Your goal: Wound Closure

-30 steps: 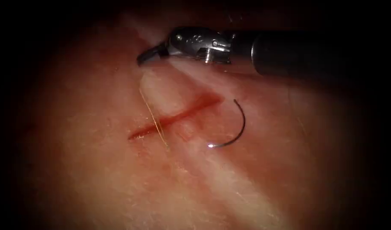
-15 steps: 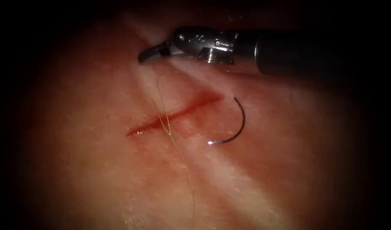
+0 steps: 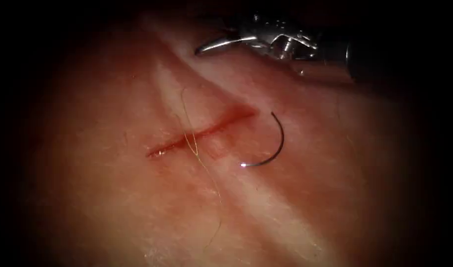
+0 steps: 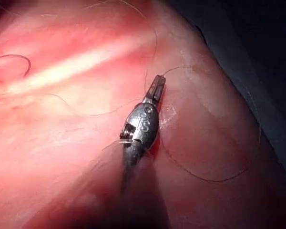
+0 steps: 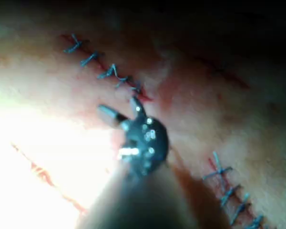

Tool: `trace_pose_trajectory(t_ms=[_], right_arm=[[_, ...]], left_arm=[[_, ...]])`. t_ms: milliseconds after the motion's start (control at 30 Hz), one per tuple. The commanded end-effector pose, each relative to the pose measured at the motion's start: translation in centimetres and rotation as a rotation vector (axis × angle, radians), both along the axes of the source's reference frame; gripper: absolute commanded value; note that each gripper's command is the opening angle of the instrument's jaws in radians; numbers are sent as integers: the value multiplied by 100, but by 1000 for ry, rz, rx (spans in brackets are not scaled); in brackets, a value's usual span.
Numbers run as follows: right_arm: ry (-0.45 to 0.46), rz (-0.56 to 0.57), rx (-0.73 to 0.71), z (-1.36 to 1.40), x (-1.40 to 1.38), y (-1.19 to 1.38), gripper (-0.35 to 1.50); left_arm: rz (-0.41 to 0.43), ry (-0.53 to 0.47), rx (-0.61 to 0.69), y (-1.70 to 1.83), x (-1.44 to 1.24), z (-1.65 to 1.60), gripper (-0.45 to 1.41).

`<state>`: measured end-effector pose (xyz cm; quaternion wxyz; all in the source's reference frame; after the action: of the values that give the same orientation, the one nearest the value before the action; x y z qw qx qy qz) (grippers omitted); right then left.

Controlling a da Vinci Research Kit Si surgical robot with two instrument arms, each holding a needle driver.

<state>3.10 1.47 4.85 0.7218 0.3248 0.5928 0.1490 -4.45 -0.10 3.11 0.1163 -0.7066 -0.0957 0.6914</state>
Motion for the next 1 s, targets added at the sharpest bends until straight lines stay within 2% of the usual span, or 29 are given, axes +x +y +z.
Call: trace_pose_trajectory(t_ms=[33,167,267,467,633,800,1000], right_arm=[[-6,-14,41,4,-4,-16,103],[-12,-28,177,19,-21,-50,100],[-10,-12,296,36,-22,-65,100],[10,-37,457,68,-4,-83,100],[23,-93,544,83,15,-100,98],[57,-136,642,87,30,-106,89],[78,-149,692,88,43,-102,89]], left_arm=[[-5,-1,-7,0,-1,4,-45],[-21,4,-21,14,11,-4,-45],[-27,9,-29,17,16,-7,-45],[-33,16,-37,9,16,-1,-45],[-34,17,-37,9,19,-1,-45],[-37,19,-38,7,19,-1,-45],[-38,20,-41,4,19,1,-45]])
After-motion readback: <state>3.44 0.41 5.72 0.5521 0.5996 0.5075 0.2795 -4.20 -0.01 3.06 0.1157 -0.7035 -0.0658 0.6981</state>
